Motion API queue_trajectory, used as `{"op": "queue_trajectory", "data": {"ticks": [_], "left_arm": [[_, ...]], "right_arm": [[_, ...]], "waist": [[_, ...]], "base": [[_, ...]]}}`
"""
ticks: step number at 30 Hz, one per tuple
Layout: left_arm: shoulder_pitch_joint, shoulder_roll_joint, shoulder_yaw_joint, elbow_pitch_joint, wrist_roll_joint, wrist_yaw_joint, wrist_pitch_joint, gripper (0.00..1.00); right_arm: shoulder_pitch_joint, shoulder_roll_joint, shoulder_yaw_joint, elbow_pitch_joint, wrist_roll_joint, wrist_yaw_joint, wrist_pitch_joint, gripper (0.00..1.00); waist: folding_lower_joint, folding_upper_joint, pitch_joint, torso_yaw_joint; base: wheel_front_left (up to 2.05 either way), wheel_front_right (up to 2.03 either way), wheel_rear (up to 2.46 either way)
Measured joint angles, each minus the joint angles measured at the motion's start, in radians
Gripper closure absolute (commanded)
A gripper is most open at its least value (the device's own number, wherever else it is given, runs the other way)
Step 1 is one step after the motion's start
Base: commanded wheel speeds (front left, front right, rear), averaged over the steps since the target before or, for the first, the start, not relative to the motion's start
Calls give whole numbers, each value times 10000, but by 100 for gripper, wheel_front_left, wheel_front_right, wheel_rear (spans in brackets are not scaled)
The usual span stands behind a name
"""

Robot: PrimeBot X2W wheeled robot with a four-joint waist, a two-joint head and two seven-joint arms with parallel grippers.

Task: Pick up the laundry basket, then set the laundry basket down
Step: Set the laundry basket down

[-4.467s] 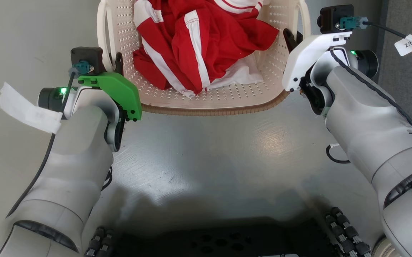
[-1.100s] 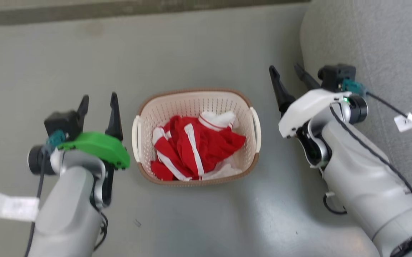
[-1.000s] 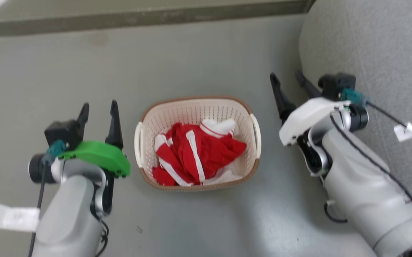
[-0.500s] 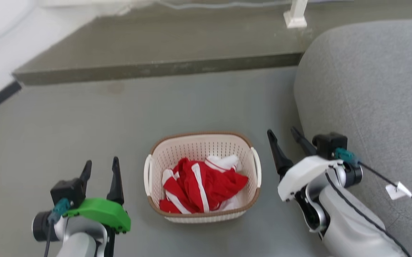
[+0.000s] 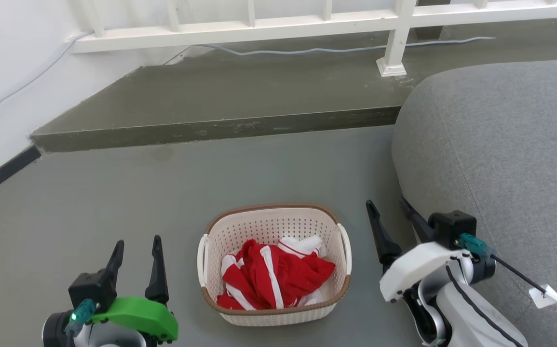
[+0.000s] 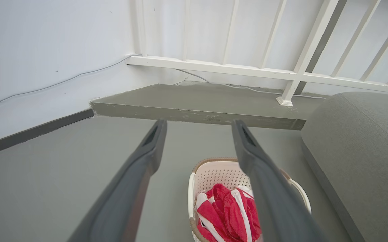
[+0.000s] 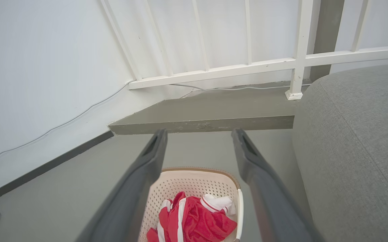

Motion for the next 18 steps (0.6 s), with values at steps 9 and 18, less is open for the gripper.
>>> {"op": "queue_trajectory", "data": {"ticks": [9,18], "left_arm": [[567,-4,198,-349,125,8,0,0],[927,-15,234,-516,199,10,0,0]], "right_arm": [[651,-17,-405,-662,-343,-119,0,0],[1176,-23,-698,-1072,-512,-161,0,0]], "waist": [[0,0,-125,-61],[0,0,-138,-100]], "base": [[0,0,0],[0,0,0]]}}
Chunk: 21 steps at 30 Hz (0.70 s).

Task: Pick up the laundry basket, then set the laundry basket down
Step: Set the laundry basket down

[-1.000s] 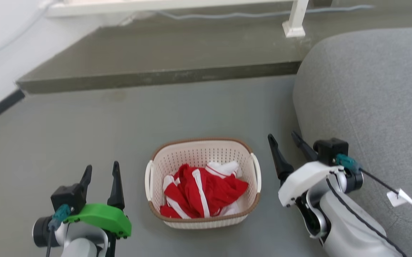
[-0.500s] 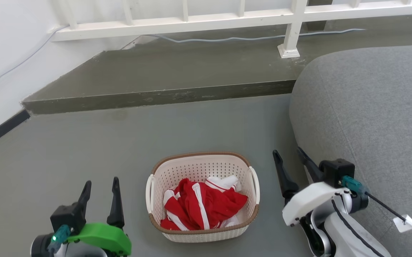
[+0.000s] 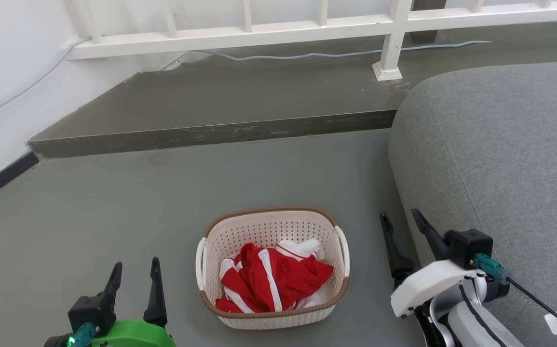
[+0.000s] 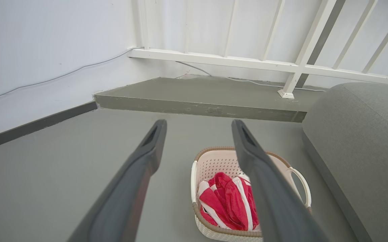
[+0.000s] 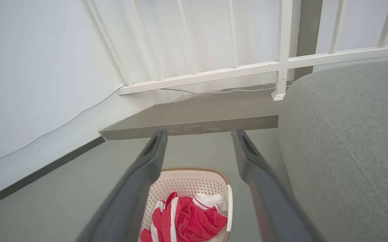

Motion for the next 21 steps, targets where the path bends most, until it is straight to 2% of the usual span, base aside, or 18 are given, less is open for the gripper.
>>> {"op": "queue_trajectory", "data": {"ticks": [21], "left_arm": [[269,-31,188,-295,428,2,0,0]], "right_arm": [[442,84,-336,-554,-510,-12,0,0]], "waist": [[0,0,65,64]], "base": [[0,0,0]]}}
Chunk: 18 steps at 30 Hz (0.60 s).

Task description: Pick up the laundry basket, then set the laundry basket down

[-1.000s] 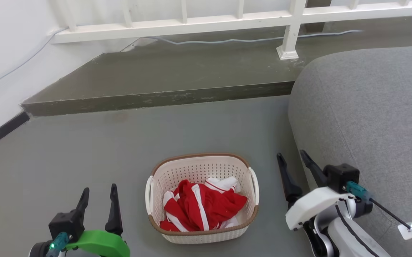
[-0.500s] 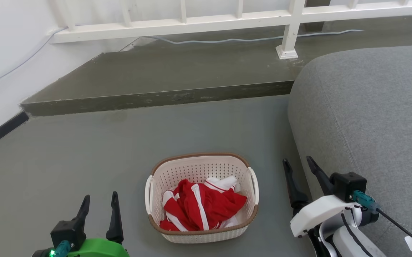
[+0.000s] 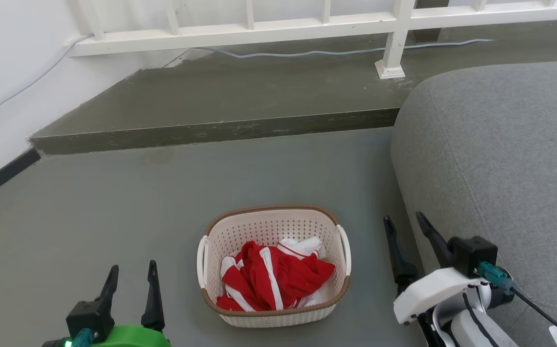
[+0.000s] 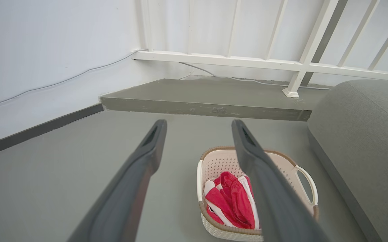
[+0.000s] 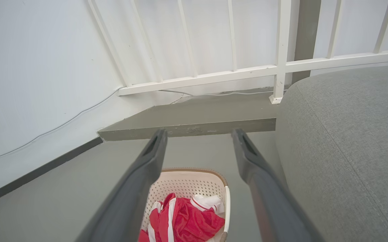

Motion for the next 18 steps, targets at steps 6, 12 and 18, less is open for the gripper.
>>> {"op": "queue_trajectory", "data": {"ticks": [6,12,18], "left_arm": [[73,-17,88,-27,75,2,0,0],[83,-33,130,-33,119,4,0,0],[116,-84,100,182,165,77,19,100]], "right_arm": [[132,23,-82,-79,-90,0,0,0],[167,56,-136,-155,-136,2,0,0],[407,121,-119,13,-171,13,6,100]], "waist": [[0,0,7,7],[0,0,3,19],[0,0,-16,39]], "base": [[0,0,0],[0,0,0],[0,0,0]]}}
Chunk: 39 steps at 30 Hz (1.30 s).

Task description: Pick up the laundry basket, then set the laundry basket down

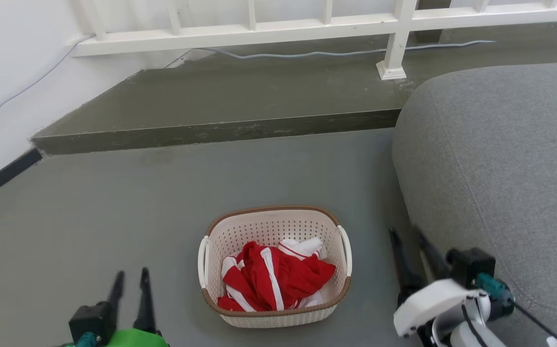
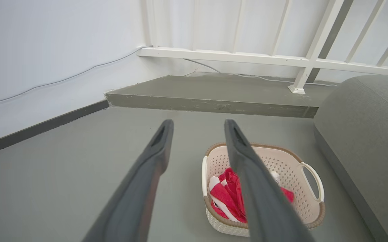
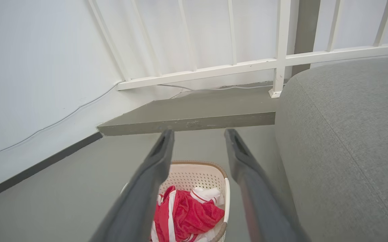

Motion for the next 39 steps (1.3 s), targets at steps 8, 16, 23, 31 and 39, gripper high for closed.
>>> {"op": "queue_trajectory", "data": {"ticks": [8,16,23,31,39], "left_arm": [[15,-81,-19,249,-268,-25,46,100],[14,-88,115,247,-1062,-167,209,100],[11,-127,232,238,-2167,-347,483,100],[-2,-151,483,238,-2974,-533,734,100],[-18,-188,681,247,-3904,-700,982,100]], "right_arm": [[380,50,-38,207,288,61,12,100],[383,71,-222,82,1043,194,73,100],[382,107,-552,6,2128,301,318,100],[378,142,-920,-29,2989,460,541,100],[351,138,-1260,-58,3933,575,777,100]], "waist": [[0,0,5,9],[0,0,13,21],[0,0,21,35],[1,0,29,50],[0,0,36,64]], "base": [[0,0,0],[0,0,0],[0,0,0],[0,0,0],[0,0,0]]}}
